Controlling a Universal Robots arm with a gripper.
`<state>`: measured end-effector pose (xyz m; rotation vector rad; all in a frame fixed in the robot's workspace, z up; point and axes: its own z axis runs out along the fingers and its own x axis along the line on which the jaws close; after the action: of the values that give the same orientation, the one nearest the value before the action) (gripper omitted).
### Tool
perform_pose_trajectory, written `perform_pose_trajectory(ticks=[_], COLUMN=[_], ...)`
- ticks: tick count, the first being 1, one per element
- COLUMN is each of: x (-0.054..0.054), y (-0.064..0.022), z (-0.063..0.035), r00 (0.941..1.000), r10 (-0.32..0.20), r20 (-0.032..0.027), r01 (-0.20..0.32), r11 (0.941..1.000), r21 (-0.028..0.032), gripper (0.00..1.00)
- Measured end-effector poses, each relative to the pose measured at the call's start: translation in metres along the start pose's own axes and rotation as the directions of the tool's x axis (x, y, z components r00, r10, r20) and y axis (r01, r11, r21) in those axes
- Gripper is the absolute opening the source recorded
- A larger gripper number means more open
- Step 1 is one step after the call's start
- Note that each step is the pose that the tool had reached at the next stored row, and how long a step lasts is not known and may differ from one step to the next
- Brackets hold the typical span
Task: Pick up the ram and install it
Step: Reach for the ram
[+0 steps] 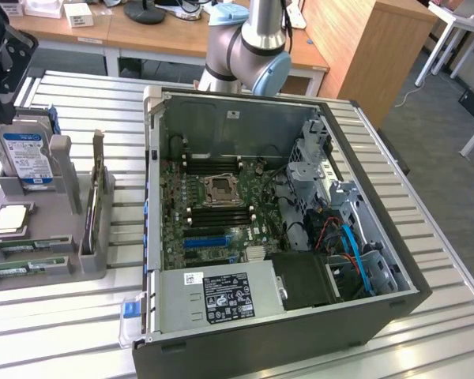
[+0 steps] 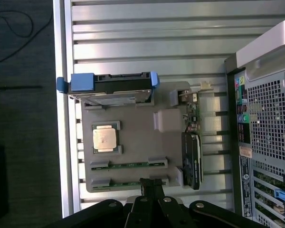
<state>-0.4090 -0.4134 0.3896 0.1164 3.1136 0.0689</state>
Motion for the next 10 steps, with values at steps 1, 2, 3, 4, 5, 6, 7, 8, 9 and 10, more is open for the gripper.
perform_pose_trajectory(ticks=[1,2,3,4,5,6,7,8,9,10], x=[-0.0001,-0.0002,-0.0002,-0.0003,-0.0004,-0.0004,-0.0005,-0.0006,-0.0006,-0.0007], y=[-0.001,-0.002,-0.003,-0.0039,-0.0048,-0.0056,-0.0064,-0.0071,-0.0079,-0.0088], z=[-0.0001,-0.0001,-0.0001,-0.0002,-0.0003,-0.0003,-0.0003,-0.0003,-0.0004,-0.0004], r00=[1.0,1.0,1.0,1.0,1.0,1.0,1.0,1.0,1.0,1.0], r10=[0.0,0.0,0.0,0.0,0.0,0.0,0.0,0.0,0.0,0.0], r20=[-0.0001,0.0,0.0,-0.0001,-0.0001,-0.0001,-0.0001,-0.0001,0.0,-0.0001], r01=[0.0,0.0,0.0,0.0,0.0,0.0,0.0,0.0,0.0,0.0], r11=[1.0,1.0,1.0,1.0,1.0,1.0,1.0,1.0,1.0,1.0], r21=[0.0001,0.0,0.0,0.0,0.0001,0.0001,0.0,0.0,0.0,0.0], gripper=[0.11,0.11,0.11,0.11,0.11,0.11,0.11,0.11,0.11,0.11])
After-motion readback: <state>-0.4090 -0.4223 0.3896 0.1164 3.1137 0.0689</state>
